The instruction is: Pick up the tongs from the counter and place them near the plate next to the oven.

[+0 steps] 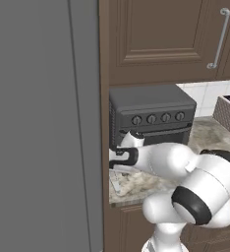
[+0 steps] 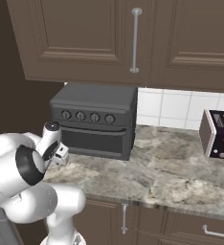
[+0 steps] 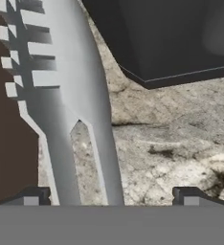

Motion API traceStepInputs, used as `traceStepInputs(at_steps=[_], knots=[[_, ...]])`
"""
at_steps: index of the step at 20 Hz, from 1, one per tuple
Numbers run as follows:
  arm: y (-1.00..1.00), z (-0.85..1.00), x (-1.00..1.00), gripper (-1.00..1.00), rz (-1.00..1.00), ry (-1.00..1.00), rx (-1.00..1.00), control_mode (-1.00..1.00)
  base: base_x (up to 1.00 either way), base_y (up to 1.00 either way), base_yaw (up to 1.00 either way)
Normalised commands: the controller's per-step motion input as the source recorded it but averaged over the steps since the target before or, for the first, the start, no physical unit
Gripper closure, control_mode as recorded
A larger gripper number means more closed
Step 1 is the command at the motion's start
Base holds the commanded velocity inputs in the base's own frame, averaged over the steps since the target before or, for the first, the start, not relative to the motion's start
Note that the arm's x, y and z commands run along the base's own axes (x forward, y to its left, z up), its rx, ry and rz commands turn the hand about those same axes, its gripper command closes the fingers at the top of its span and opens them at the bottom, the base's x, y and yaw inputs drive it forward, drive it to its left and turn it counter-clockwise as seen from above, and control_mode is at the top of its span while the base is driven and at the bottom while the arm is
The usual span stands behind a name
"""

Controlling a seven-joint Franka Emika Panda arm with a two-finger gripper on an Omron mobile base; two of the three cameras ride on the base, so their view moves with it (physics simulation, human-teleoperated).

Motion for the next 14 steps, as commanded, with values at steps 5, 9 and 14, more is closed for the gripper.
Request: traceStepInputs(at_steps=[5,9,14], knots=[[0.02,-0.18,0.11,-1.00,0.00,0.00,0.00,-1.00,0.00,0.00,0.00],[0.00,-0.21,0.04,-1.00,0.00,0.00,0.00,-1.00,0.00,0.00,0.00],[0.02,-0.41,0.00,-1.00,0.00,0.00,-0.09,-1.00,0.00,0.00,0.00]])
